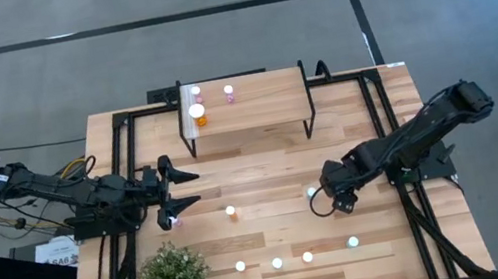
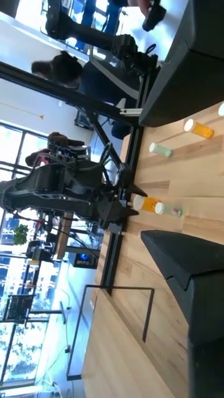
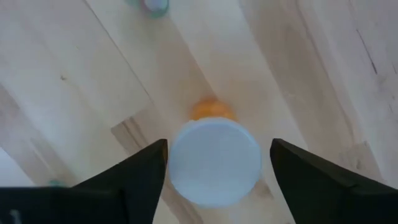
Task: Pick and place medicine bottles onto shelf by color
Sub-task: Put the large orange pill bottle on the shelf
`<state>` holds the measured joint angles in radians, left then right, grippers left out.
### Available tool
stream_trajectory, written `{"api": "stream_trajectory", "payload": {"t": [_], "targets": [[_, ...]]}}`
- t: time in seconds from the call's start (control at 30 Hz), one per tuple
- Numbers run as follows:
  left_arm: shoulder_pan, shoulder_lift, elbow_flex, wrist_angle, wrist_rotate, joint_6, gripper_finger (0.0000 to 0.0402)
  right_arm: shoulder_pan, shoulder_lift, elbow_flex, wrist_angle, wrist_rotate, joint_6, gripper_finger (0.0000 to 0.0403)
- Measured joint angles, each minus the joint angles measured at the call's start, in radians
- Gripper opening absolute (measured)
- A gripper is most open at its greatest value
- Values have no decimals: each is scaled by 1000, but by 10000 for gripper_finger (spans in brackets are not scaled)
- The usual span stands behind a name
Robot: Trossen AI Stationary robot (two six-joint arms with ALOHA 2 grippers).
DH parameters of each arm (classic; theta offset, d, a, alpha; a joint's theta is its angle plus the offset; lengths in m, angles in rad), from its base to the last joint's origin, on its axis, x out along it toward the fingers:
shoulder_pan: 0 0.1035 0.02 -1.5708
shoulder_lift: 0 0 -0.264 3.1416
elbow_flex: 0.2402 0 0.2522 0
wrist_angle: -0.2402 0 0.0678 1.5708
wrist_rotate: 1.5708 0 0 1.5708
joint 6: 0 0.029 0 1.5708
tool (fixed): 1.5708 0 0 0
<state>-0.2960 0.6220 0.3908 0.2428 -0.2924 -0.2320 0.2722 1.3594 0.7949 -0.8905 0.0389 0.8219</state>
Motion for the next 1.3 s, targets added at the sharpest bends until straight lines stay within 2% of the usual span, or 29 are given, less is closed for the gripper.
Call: {"api": "stream_trajectory", "payload": {"t": [0.23, 0.57, 1.07, 1.3], "targets": [[0, 0, 0, 0, 0, 0, 273, 0, 1, -97, 98, -8, 6, 296], [0, 0, 0, 0, -1, 0, 273, 0, -15, -108, 144, -12, -8, 291], [0, 0, 0, 1, -1, 0, 273, 0, -80, -108, 133, -12, -10, 200], [0, 0, 0, 2, -2, 1, 273, -6, -131, -105, 128, -12, -8, 227]]}}
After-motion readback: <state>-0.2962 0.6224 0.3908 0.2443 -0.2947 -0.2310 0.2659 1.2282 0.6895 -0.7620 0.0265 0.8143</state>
